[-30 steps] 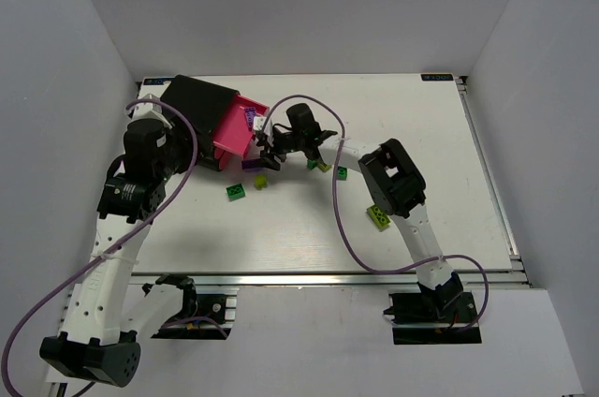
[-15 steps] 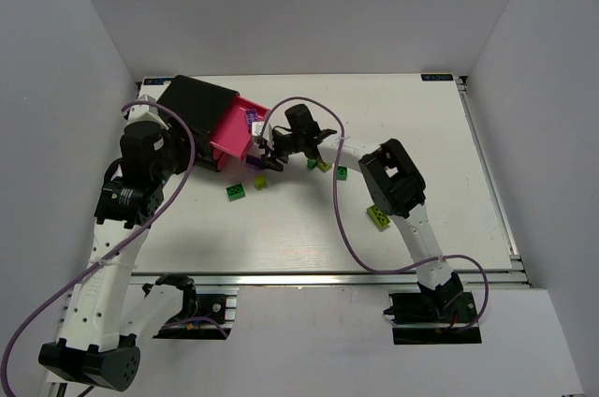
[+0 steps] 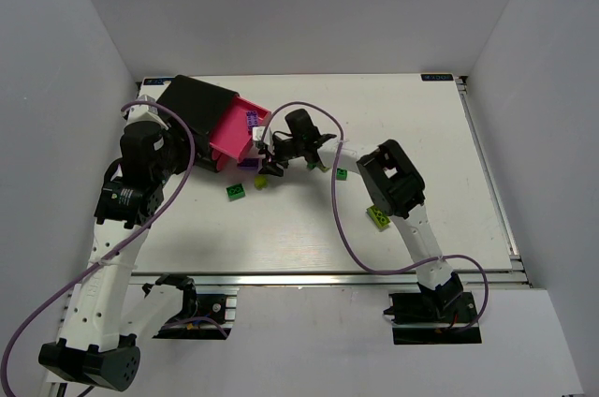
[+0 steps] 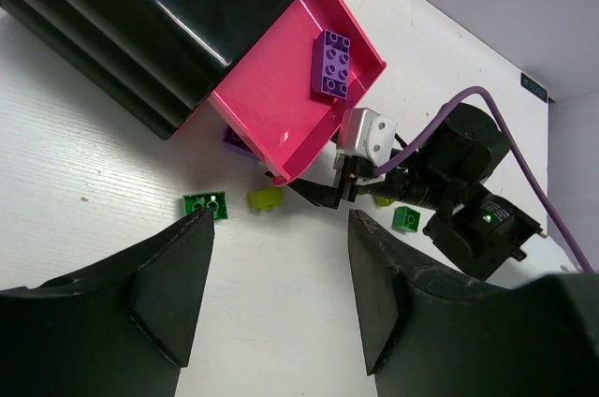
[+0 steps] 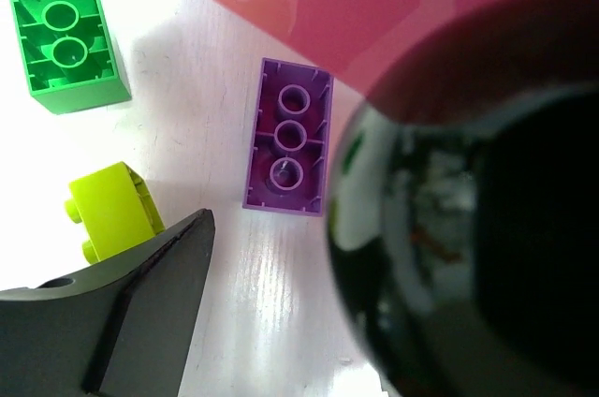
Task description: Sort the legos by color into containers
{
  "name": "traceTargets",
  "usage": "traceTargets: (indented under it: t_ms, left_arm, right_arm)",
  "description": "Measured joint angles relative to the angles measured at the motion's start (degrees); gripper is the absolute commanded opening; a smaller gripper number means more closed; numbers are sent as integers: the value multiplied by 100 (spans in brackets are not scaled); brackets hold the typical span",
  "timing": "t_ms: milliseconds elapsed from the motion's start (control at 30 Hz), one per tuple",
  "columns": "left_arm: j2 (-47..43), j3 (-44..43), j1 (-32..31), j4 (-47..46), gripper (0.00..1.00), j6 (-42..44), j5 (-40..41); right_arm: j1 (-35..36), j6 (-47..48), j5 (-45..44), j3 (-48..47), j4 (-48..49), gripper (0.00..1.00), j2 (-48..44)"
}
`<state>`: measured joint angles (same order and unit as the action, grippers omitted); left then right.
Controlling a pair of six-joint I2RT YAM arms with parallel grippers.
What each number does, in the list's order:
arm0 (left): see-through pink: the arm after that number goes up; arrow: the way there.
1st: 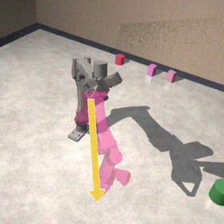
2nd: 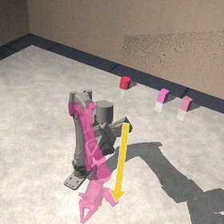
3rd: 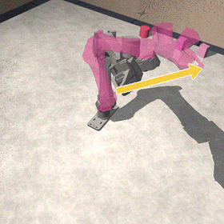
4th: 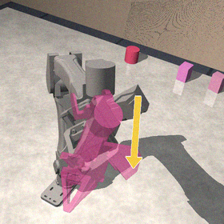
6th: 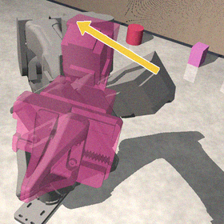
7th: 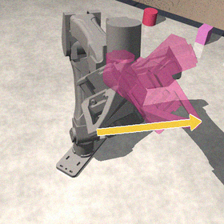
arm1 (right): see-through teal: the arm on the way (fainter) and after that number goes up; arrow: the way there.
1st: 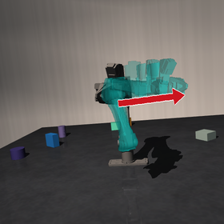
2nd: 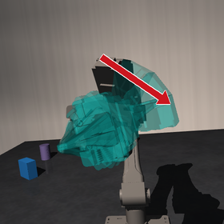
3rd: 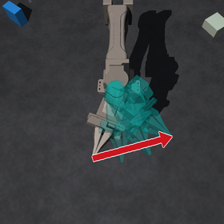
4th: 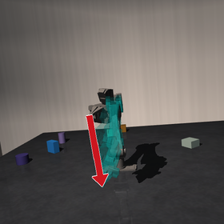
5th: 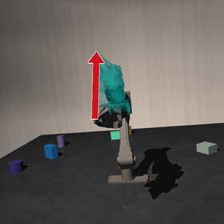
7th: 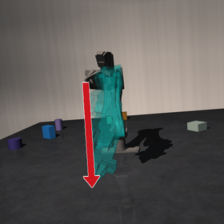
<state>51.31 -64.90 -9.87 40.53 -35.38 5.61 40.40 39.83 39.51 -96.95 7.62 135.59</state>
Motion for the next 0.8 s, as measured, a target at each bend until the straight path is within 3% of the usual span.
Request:
traceTargets:
  t_ms: [400,633,800]
  left_arm:
    - [2,0,0,0,70,0,87]
    - [2,0,0,0,70,0,114]
    - [2,0,0,0,70,0,133]
  right_arm:
    - [116,-90,-262,-35,46,58,0]
    - [164,-101,-382,-46,52,43,0]
    - [168,-149,-378,-46,85,39,0]
